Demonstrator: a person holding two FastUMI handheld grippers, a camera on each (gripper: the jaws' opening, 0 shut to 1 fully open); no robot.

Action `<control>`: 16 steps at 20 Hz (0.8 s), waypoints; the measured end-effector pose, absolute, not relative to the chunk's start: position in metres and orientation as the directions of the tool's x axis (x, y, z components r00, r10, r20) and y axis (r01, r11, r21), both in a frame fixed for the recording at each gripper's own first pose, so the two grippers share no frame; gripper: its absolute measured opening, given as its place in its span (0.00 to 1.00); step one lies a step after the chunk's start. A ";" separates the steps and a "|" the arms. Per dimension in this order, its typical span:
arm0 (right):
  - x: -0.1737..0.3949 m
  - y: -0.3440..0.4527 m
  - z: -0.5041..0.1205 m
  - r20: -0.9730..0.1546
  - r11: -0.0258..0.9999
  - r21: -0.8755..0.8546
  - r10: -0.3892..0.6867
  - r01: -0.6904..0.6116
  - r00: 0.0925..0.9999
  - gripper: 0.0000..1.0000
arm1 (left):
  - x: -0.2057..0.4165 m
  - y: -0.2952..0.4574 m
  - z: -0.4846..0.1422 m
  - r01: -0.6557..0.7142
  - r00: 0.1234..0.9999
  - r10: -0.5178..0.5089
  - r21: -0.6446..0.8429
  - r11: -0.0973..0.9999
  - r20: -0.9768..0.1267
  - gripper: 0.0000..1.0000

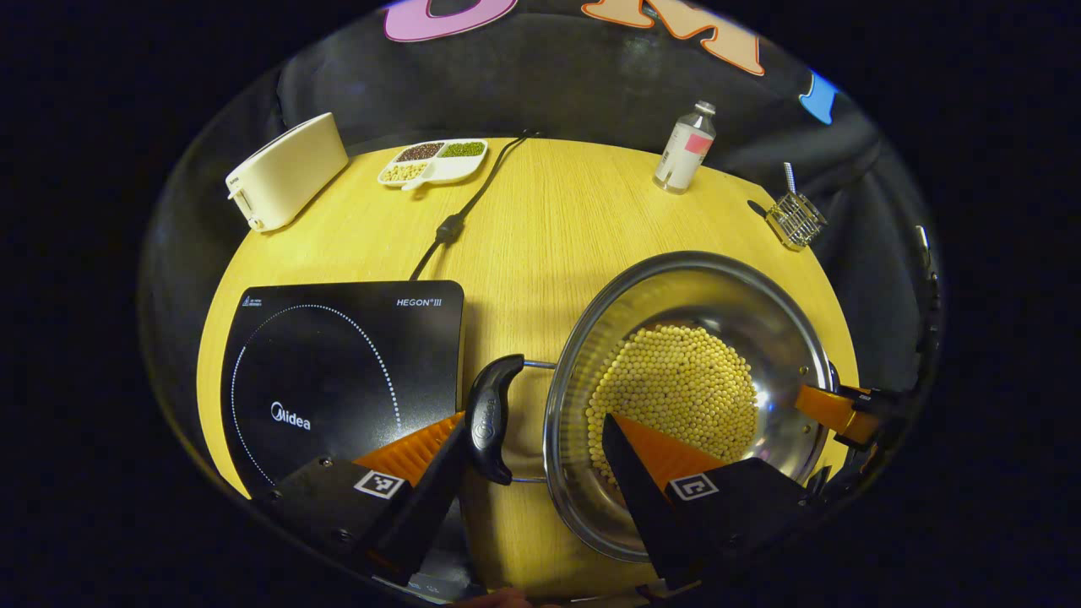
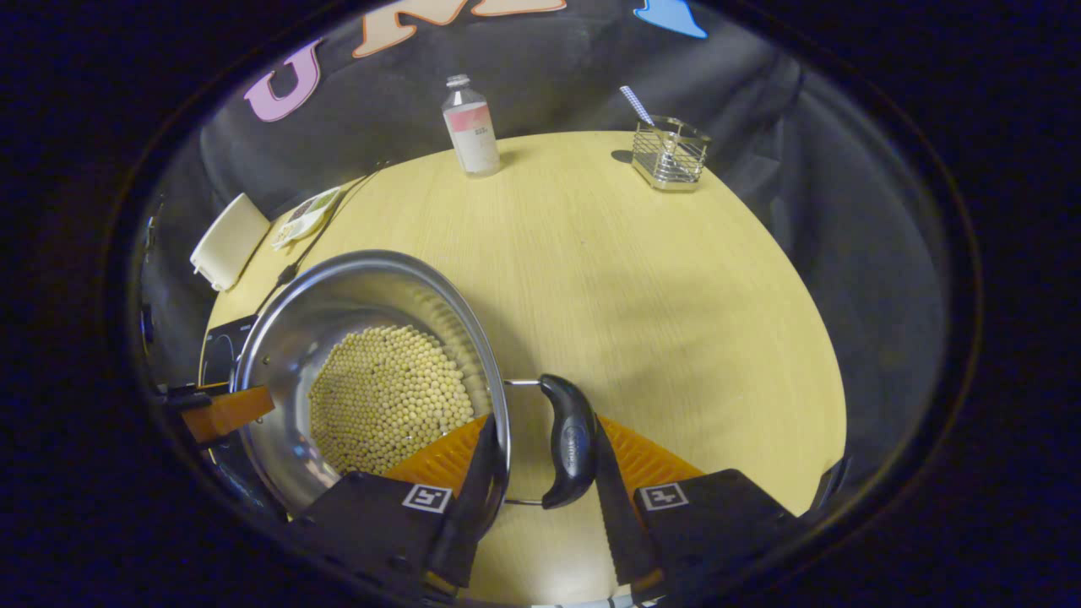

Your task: First push the handle of the pot to place it horizontally, then grasp the pot with both hands and set it on the induction cooktop.

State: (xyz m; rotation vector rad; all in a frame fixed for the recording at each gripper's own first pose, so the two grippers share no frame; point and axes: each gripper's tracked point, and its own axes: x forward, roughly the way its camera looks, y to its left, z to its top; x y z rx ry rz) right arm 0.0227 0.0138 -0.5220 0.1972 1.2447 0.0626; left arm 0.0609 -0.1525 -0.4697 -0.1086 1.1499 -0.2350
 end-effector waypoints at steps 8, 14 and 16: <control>0.022 0.015 -0.523 -0.938 0.979 0.188 0.154 0.082 0.312 0.51 | 0.064 -0.139 -0.478 0.155 0.379 -0.172 -0.121 0.980 -0.909 0.84; 0.020 0.015 -0.522 -0.942 0.981 0.165 0.127 0.098 0.310 0.56 | 0.065 -0.140 -0.475 0.191 0.381 -0.191 -0.125 0.974 -0.905 0.69; 0.018 0.014 -0.520 -0.944 0.981 0.159 0.120 0.108 0.308 0.51 | 0.064 -0.141 -0.473 0.198 0.384 -0.204 -0.135 0.971 -0.901 0.68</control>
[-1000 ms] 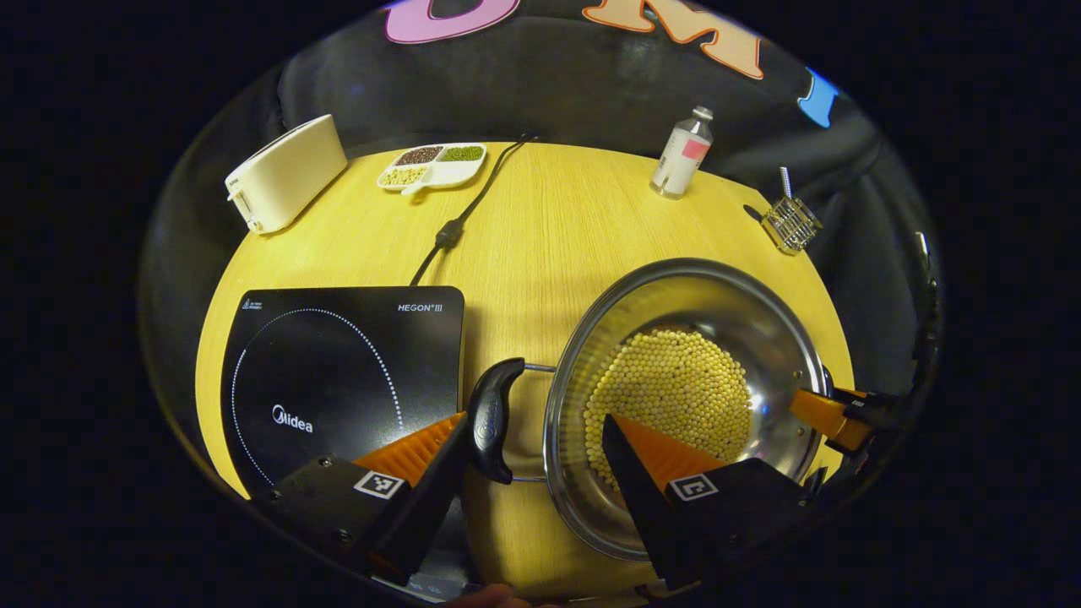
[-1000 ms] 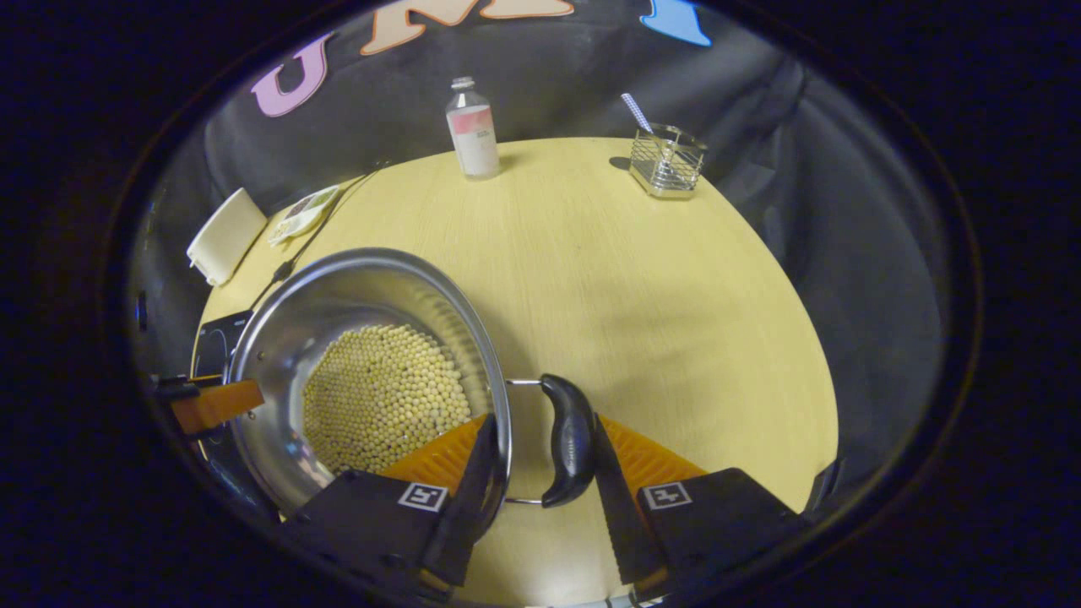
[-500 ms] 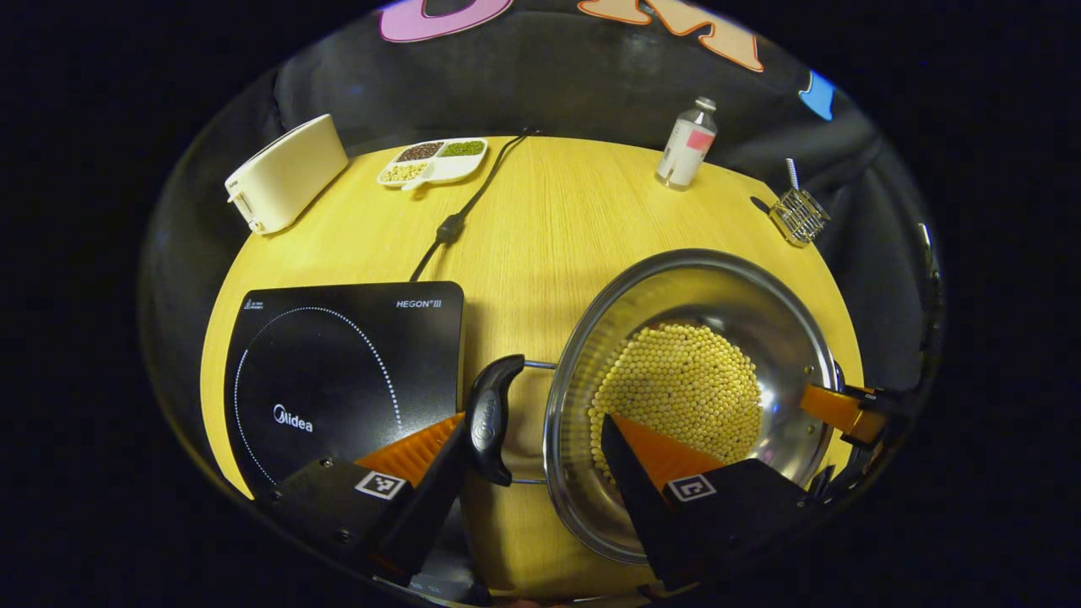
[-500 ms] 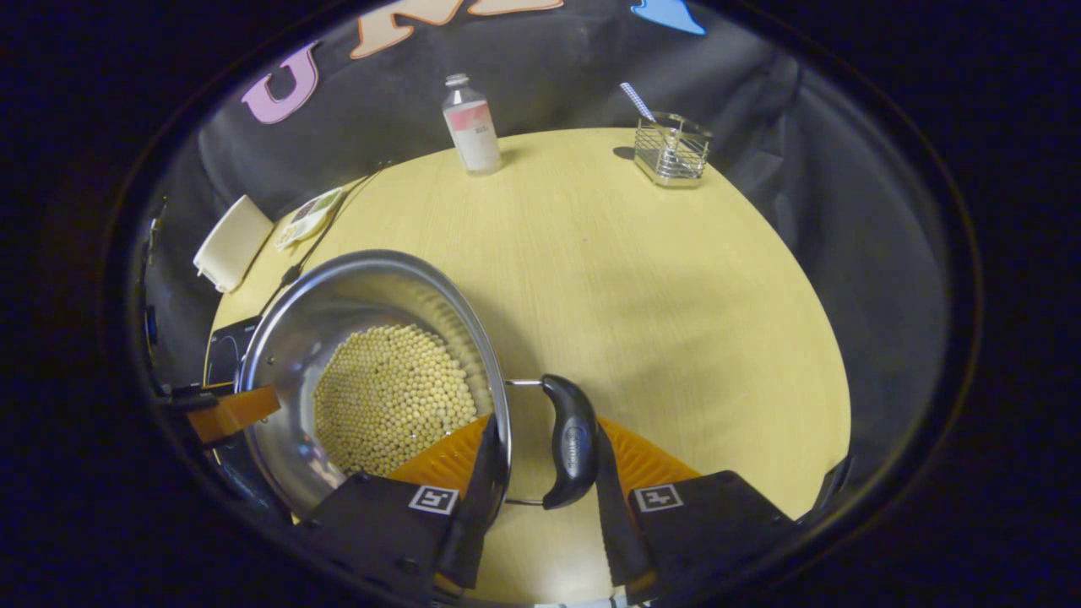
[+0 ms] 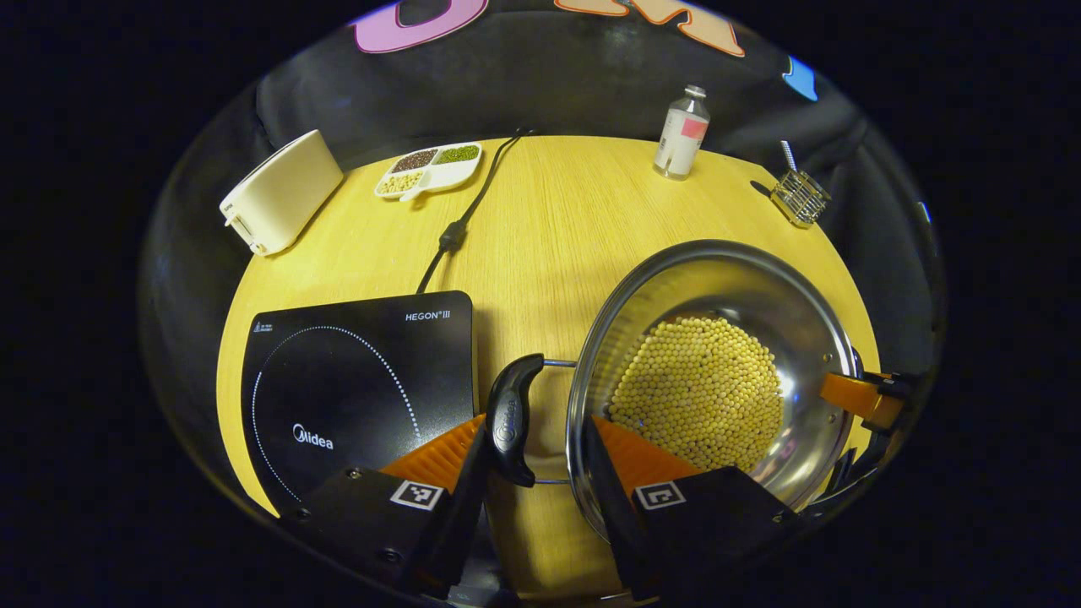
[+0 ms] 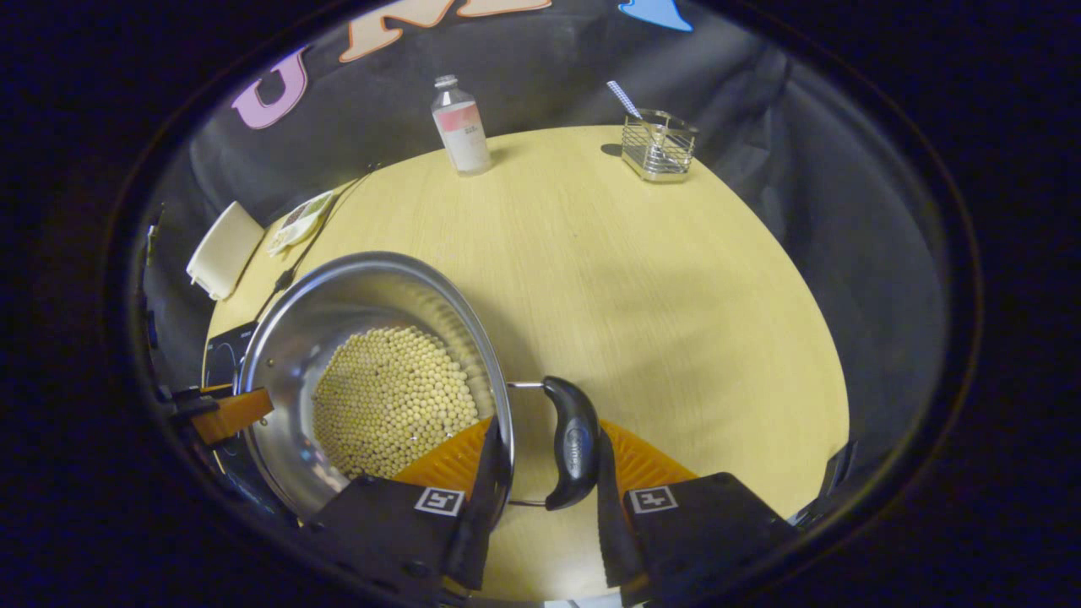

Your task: First push the handle of the pot to place it horizontally, then grasp the pot with both hands and set it on the induction cooktop.

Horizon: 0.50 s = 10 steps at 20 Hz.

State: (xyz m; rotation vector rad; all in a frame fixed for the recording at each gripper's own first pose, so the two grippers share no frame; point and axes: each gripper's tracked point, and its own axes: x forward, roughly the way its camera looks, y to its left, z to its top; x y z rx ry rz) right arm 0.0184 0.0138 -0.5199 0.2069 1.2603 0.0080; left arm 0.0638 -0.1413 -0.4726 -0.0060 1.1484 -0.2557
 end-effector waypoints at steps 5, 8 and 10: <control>0.006 0.010 -0.503 -0.941 0.981 0.150 0.103 0.125 0.322 0.55 | 0.062 -0.139 -0.459 0.227 0.405 -0.215 -0.130 0.965 -0.888 0.67; 0.008 0.012 -0.488 -0.933 0.982 0.144 0.092 0.125 0.349 0.51 | 0.064 -0.134 -0.449 0.226 0.423 -0.218 -0.130 0.965 -0.879 0.70; 0.012 0.018 -0.477 -0.925 0.983 0.143 0.092 0.113 0.369 0.51 | 0.066 -0.126 -0.441 0.215 0.438 -0.212 -0.127 0.968 -0.874 0.69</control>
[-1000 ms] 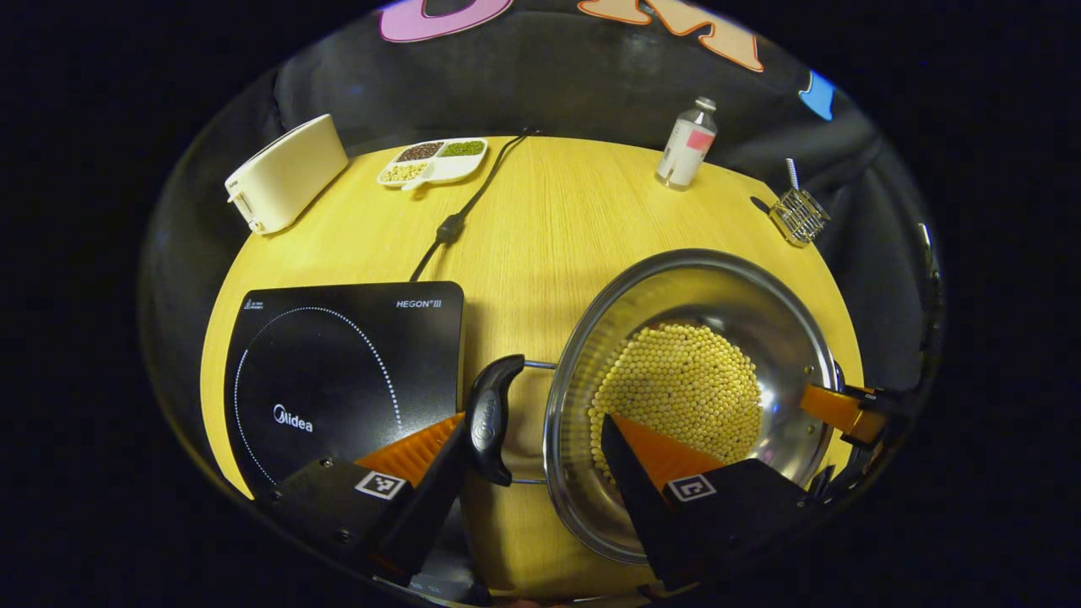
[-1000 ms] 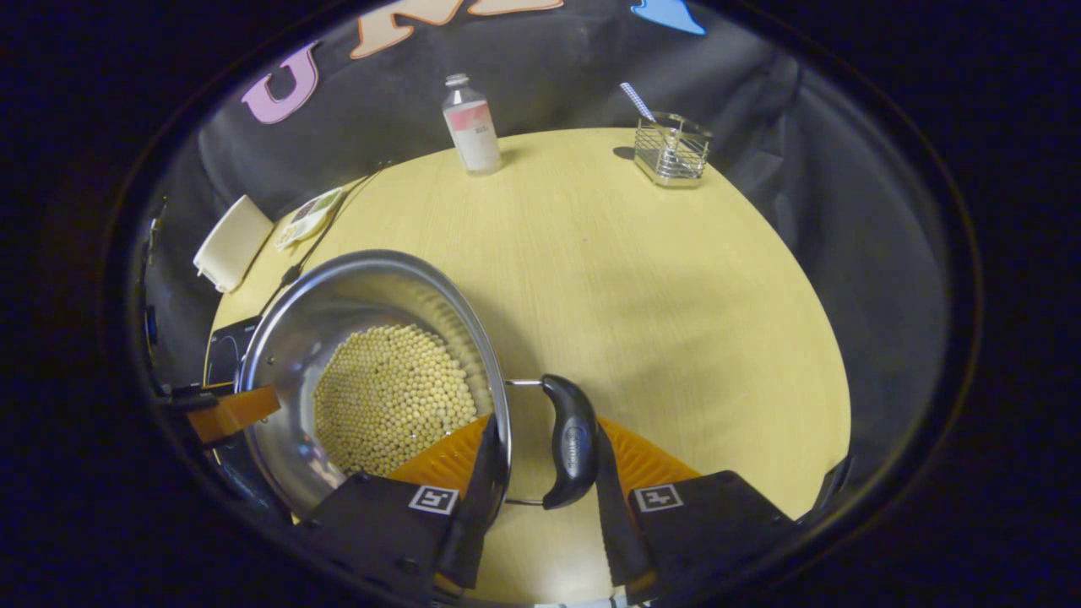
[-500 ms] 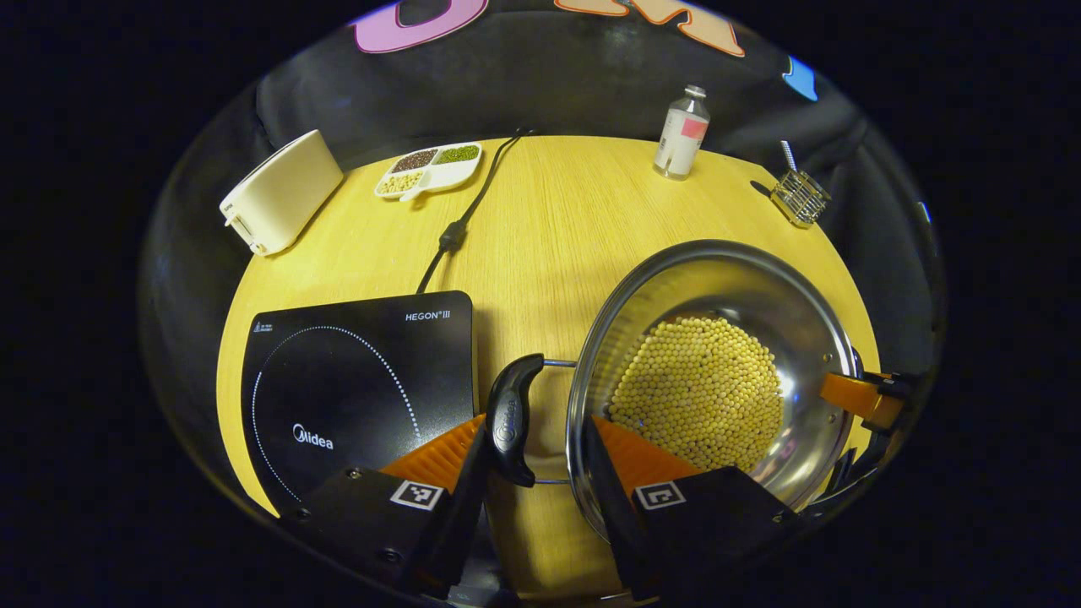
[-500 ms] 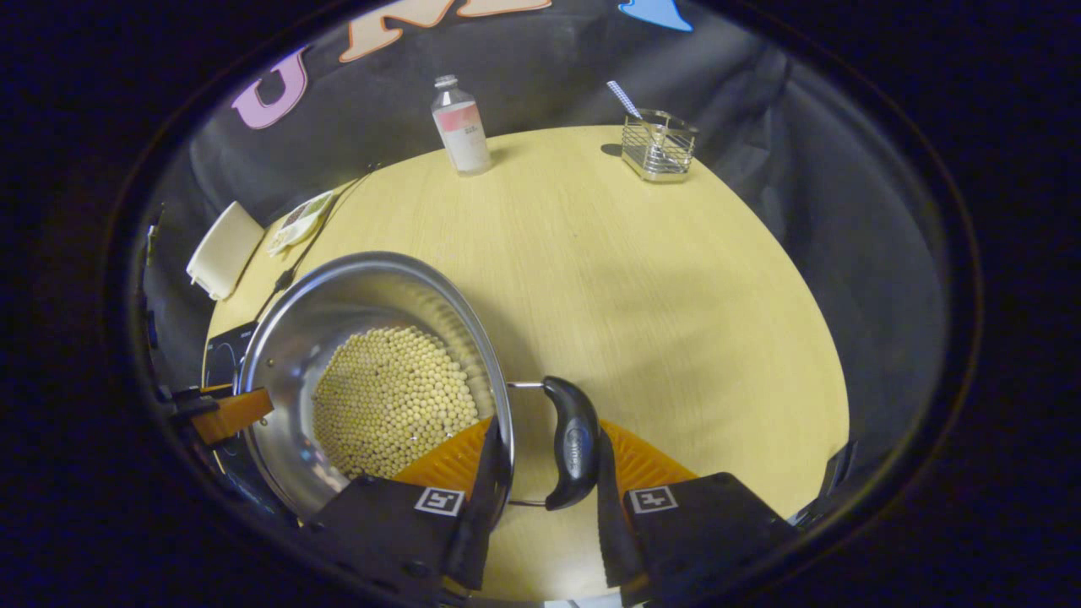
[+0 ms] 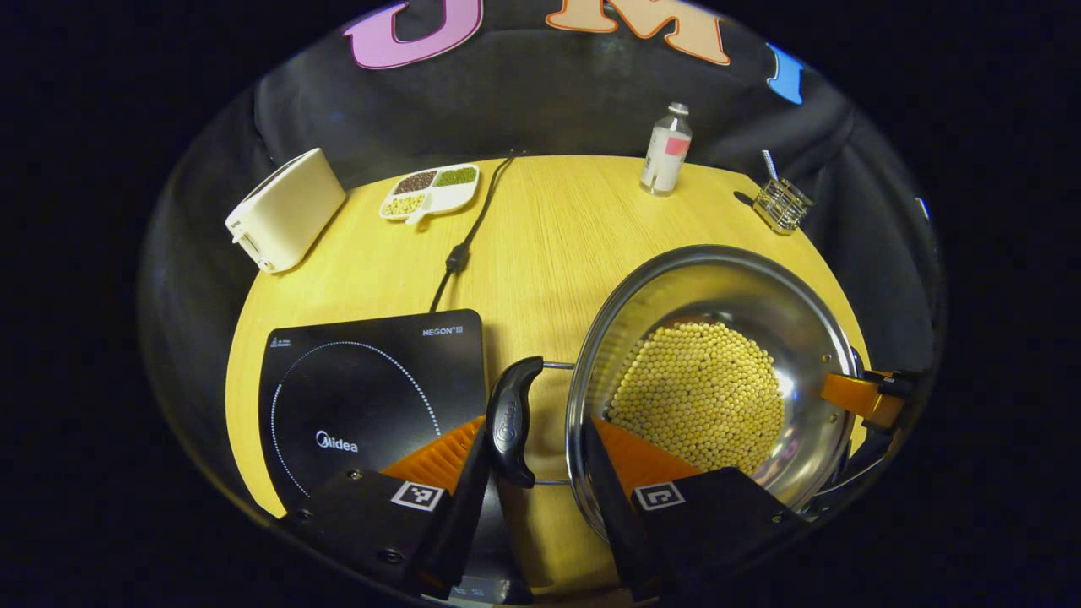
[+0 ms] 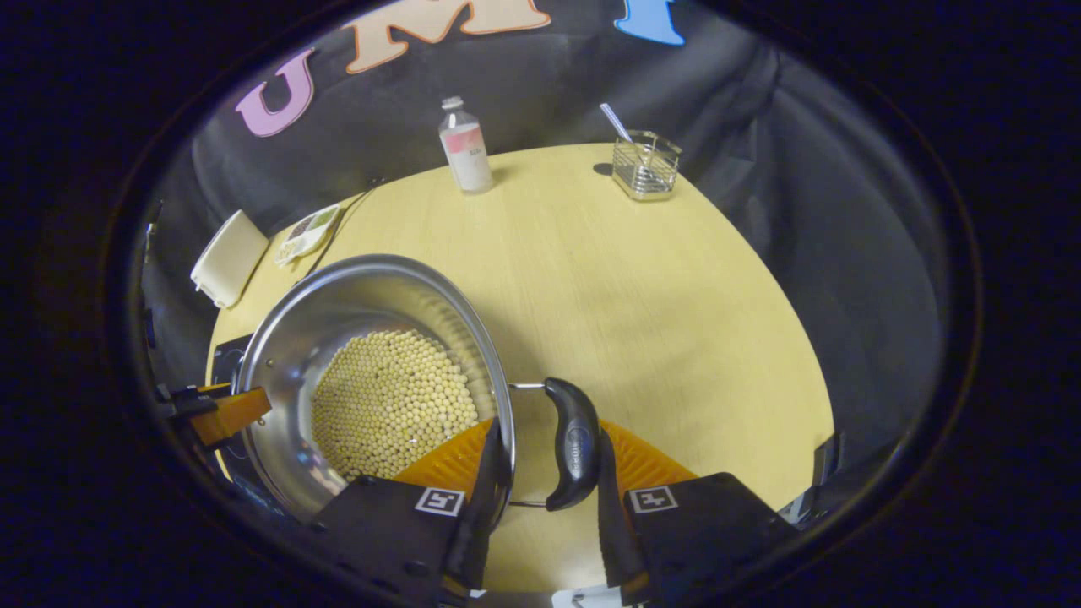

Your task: First push the handle of the pot to place it horizontally, then grasp the pot with both hands and set it on the induction cooktop.

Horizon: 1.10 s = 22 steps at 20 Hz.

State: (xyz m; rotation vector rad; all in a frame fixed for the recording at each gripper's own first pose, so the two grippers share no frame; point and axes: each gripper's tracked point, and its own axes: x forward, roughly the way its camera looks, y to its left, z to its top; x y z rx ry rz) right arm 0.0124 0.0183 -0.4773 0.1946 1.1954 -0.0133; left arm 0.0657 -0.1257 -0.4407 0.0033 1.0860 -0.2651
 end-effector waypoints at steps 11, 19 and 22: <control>0.031 0.098 -0.450 -0.894 0.976 0.216 0.183 0.034 0.409 0.51 | 0.074 -0.043 -0.417 0.129 0.498 -0.125 -0.070 0.989 -0.858 0.69; 0.036 0.176 -0.445 -0.893 0.967 0.251 0.251 -0.050 0.373 0.51 | 0.068 0.032 -0.421 0.033 0.483 -0.057 -0.047 0.998 -0.874 0.67; 0.035 0.205 -0.442 -0.894 0.962 0.265 0.272 -0.069 0.356 0.55 | 0.069 0.060 -0.423 0.012 0.479 -0.034 -0.032 0.999 -0.877 0.69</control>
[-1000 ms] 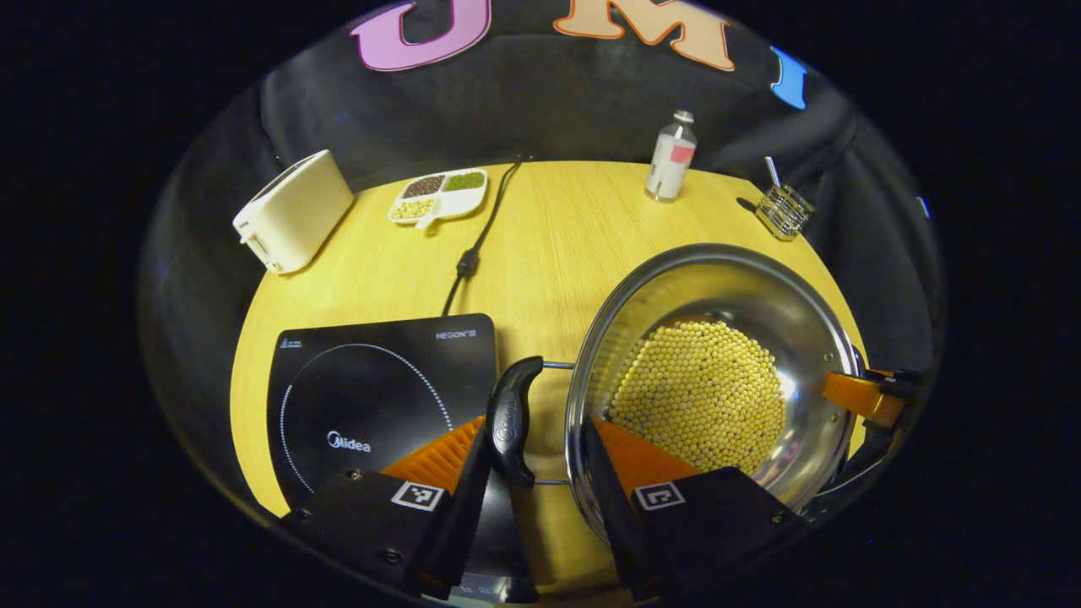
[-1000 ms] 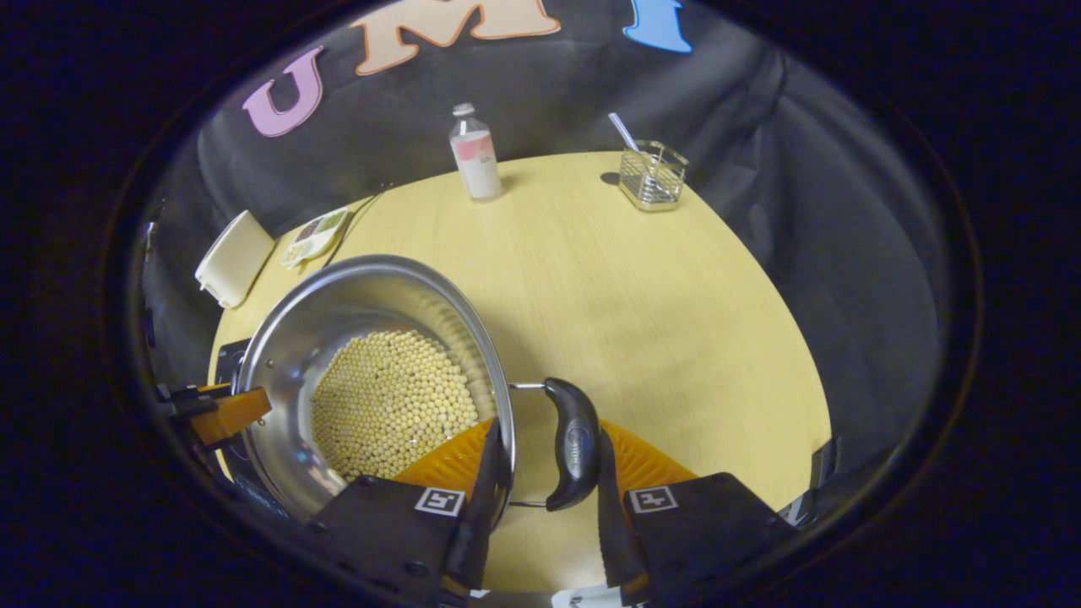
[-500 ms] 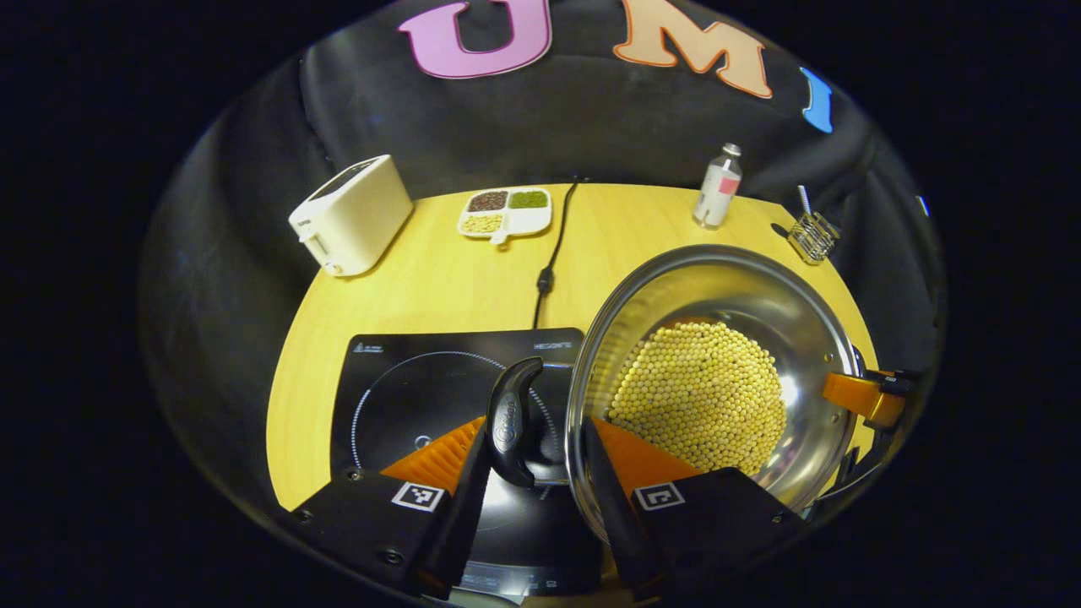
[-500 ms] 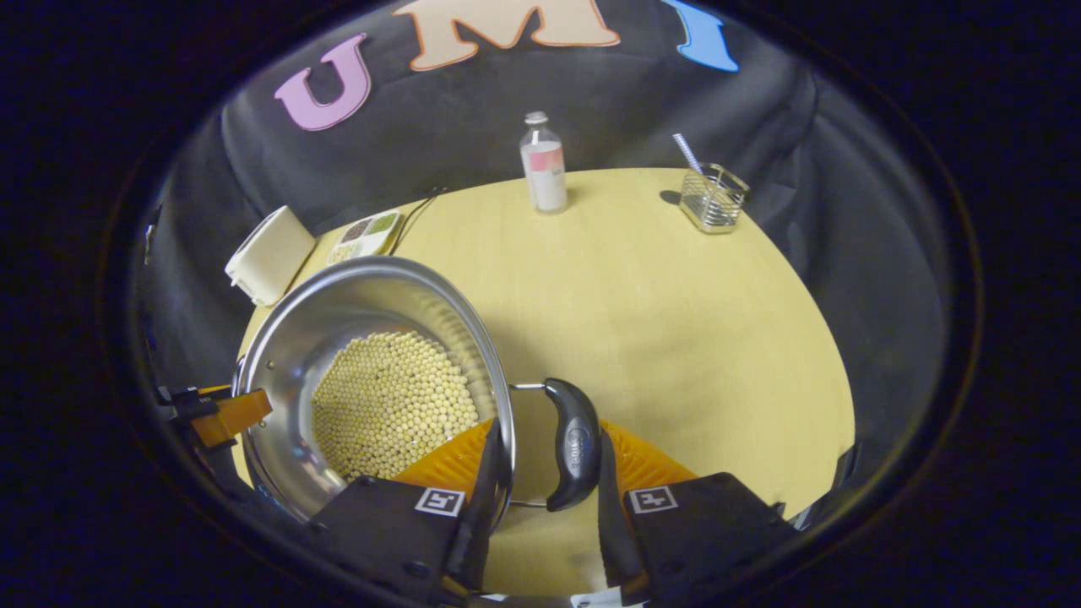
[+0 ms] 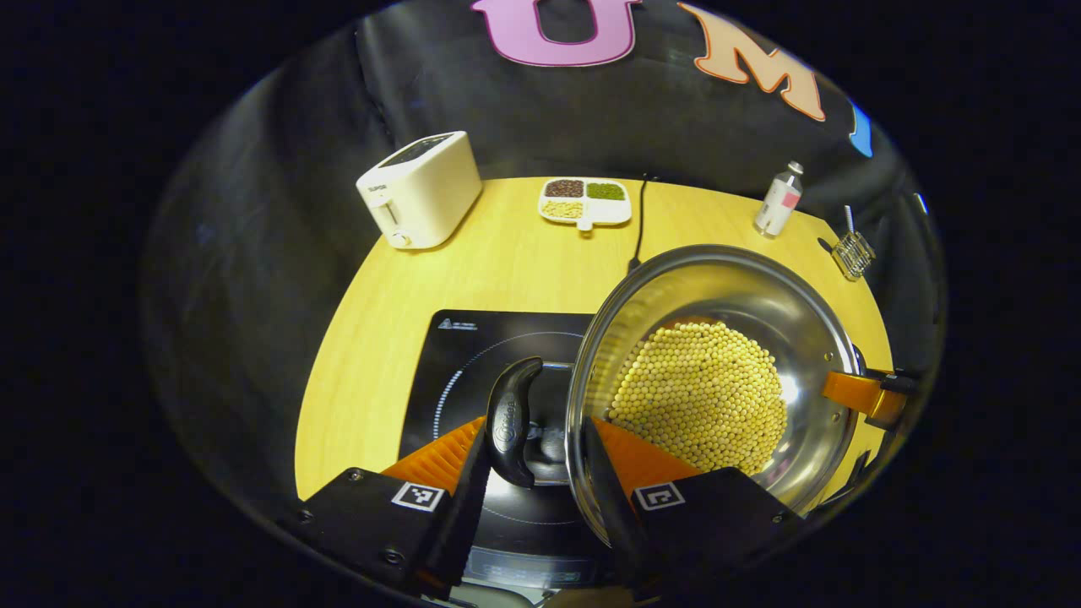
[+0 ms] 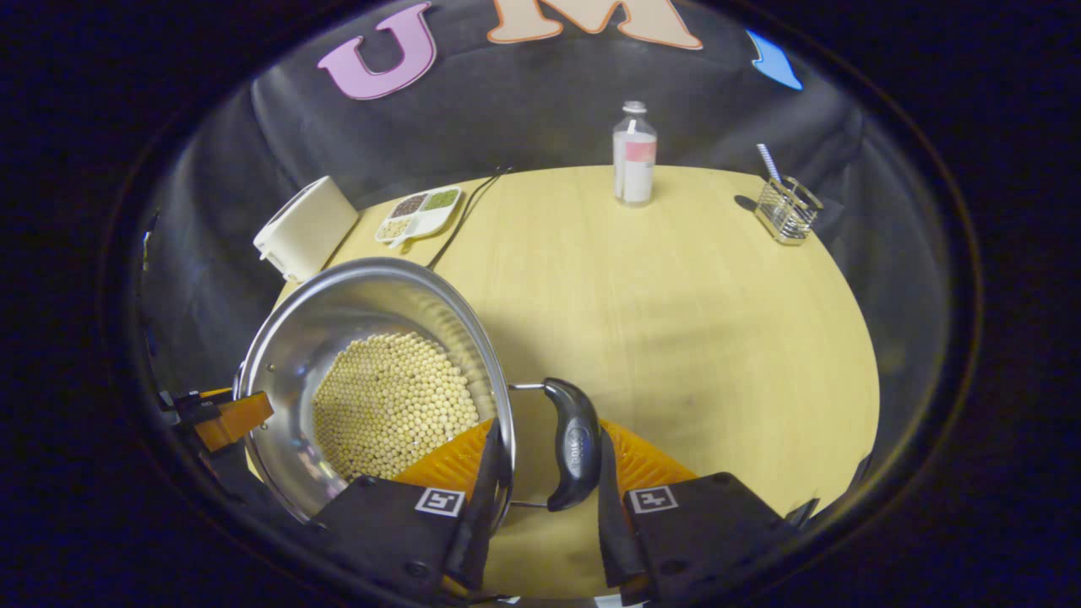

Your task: First push the handle of the pot to place it horizontally, then grasp the pot with both hands and set it on the induction cooktop.

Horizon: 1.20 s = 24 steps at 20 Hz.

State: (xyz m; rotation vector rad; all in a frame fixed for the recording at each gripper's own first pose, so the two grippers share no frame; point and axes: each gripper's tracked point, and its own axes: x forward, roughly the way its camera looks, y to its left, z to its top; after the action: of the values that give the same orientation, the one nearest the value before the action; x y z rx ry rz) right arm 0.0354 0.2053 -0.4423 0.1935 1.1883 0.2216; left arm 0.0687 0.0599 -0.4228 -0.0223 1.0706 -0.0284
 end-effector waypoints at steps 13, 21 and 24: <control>0.028 0.281 -0.431 -0.903 0.957 0.270 0.290 -0.108 0.316 0.51 | 0.070 0.137 -0.436 -0.035 0.457 0.001 -0.017 0.999 -0.889 0.67; 0.019 0.309 -0.425 -0.904 0.952 0.294 0.304 -0.079 0.299 0.55 | 0.078 0.166 -0.440 -0.039 0.457 0.014 -0.004 0.999 -0.889 0.67; 0.019 0.315 -0.422 -0.906 0.954 0.292 0.299 -0.069 0.299 0.56 | 0.081 0.172 -0.440 -0.038 0.464 0.015 -0.003 0.999 -0.886 0.67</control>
State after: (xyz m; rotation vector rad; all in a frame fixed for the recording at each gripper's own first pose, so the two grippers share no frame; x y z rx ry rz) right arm 0.0185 0.3150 -0.4223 0.2126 1.2459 0.2467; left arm 0.0811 0.1716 -0.4400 -0.0227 1.0877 0.0324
